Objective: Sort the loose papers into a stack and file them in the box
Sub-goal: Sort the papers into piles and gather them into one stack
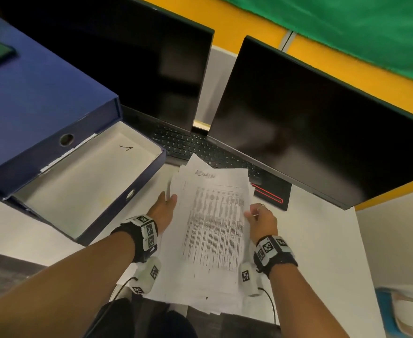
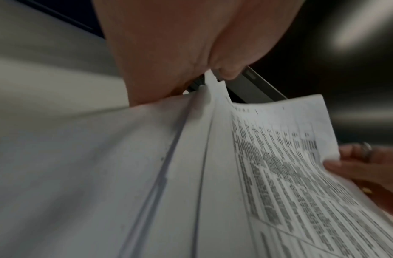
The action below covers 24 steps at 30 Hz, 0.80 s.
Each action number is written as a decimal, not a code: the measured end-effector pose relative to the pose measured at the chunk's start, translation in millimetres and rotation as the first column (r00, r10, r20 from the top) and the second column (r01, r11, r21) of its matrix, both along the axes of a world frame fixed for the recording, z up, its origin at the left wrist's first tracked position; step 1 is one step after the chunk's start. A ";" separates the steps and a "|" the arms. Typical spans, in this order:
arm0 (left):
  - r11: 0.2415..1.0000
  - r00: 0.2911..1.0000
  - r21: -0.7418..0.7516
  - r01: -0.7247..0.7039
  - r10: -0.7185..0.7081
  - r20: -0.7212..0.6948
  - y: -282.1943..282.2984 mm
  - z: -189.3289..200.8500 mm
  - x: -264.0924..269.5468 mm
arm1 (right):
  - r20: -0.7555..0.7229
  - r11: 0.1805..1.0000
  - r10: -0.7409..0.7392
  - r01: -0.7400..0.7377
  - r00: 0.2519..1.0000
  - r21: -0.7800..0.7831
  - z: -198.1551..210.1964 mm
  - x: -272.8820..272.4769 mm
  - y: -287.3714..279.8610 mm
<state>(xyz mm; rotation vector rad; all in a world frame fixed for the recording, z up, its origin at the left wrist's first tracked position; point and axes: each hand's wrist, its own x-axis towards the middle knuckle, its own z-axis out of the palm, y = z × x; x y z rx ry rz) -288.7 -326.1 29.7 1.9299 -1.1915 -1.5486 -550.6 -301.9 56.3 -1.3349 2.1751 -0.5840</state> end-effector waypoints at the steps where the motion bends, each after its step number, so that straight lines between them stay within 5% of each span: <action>1: 0.999 1.000 0.036 0.027 -0.027 -0.003 0.9 -0.4 -4.7 | 0.014 0.999 0.030 -0.030 0.999 0.029 1.3 0.8 -2.9; 5: 0.995 0.992 0.044 0.093 -0.097 0.085 -4.3 1.7 -16.9 | 0.019 0.994 -0.024 0.022 1.000 0.109 -1.7 5.5 -15.1; 10: 0.987 0.964 0.051 0.151 -0.158 0.214 -12.2 -3.8 -27.2 | -0.283 0.922 0.039 0.075 0.958 0.381 -10.8 35.0 9.8; 13: 0.995 0.982 0.061 0.076 -0.085 0.167 -14.9 -10.0 -26.0 | -0.204 0.902 0.046 0.047 0.978 0.430 -25.8 67.4 30.2; 17: 0.990 0.984 0.064 0.128 -0.135 0.116 -16.9 -14.8 -11.9 | -0.200 0.905 -0.147 0.214 0.969 0.367 -33.9 62.5 30.5; 21: 0.982 0.983 -0.078 0.172 -0.166 0.072 -10.9 7.2 -9.8 | 0.092 0.929 -0.260 0.222 0.961 0.295 -35.9 37.8 22.3; 24: 0.960 0.986 -0.245 0.138 -0.157 -0.060 -3.5 43.3 -2.7 | 0.419 0.943 -0.333 0.288 0.844 0.170 -14.0 19.0 18.4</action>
